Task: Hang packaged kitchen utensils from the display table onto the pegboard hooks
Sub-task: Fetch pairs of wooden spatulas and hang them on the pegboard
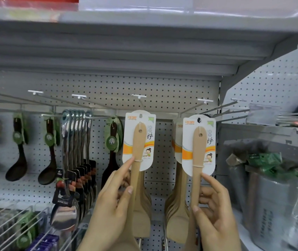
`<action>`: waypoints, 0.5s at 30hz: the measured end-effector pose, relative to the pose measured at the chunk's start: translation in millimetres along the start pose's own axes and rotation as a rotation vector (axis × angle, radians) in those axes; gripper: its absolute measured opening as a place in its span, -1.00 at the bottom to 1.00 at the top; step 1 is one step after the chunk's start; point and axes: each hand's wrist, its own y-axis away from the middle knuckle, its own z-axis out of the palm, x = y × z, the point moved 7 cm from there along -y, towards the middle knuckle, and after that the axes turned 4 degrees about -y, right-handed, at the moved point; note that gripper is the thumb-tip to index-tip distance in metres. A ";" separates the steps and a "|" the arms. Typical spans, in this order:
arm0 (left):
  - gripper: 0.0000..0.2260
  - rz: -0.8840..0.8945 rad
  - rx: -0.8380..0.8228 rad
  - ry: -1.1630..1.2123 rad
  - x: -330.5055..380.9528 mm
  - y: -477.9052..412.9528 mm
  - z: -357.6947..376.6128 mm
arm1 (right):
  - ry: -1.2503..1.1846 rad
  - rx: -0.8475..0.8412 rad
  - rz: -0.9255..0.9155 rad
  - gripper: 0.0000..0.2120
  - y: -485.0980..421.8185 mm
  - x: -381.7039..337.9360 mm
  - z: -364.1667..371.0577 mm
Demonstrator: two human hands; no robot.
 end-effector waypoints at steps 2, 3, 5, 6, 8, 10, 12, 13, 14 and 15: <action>-0.34 0.003 0.015 0.003 -1.8 -0.6 -1.4 | 0.009 -0.002 0.003 -0.03 -1.1 0.6 0.3; -0.33 0.005 0.020 0.010 -2.7 -0.8 -1.4 | 0.014 -0.001 0.002 -0.03 -1.7 0.7 -0.1; -0.31 0.004 0.021 0.032 -5.1 -1.1 -0.7 | 0.022 0.005 -0.002 -0.02 -3.0 1.2 -1.4; -0.30 0.002 0.019 0.042 -6.0 -1.1 0.0 | 0.023 0.008 -0.003 -0.02 -3.5 1.2 -2.1; -0.30 -0.002 0.011 0.050 -7.4 -1.3 1.9 | 0.024 0.010 -0.006 -0.02 -4.7 0.9 -2.6; -0.30 -0.002 0.011 0.050 -8.2 -2.0 2.8 | 0.023 0.011 -0.012 -0.01 -5.7 0.4 -2.8; -0.31 0.001 0.010 0.047 -8.6 -3.4 4.0 | 0.021 0.013 -0.019 -0.01 -6.8 -0.1 -2.6; -0.31 -0.002 0.006 0.043 -9.4 -4.0 5.1 | 0.021 0.014 -0.021 -0.01 -7.3 0.2 -2.8; -0.31 -0.008 0.002 0.041 -10.6 -4.7 5.8 | 0.019 0.015 -0.024 -0.01 -7.6 0.8 -3.0; -0.31 -0.016 -0.001 0.041 -11.9 -5.1 6.9 | 0.017 0.018 -0.026 -0.01 -7.8 1.3 -3.4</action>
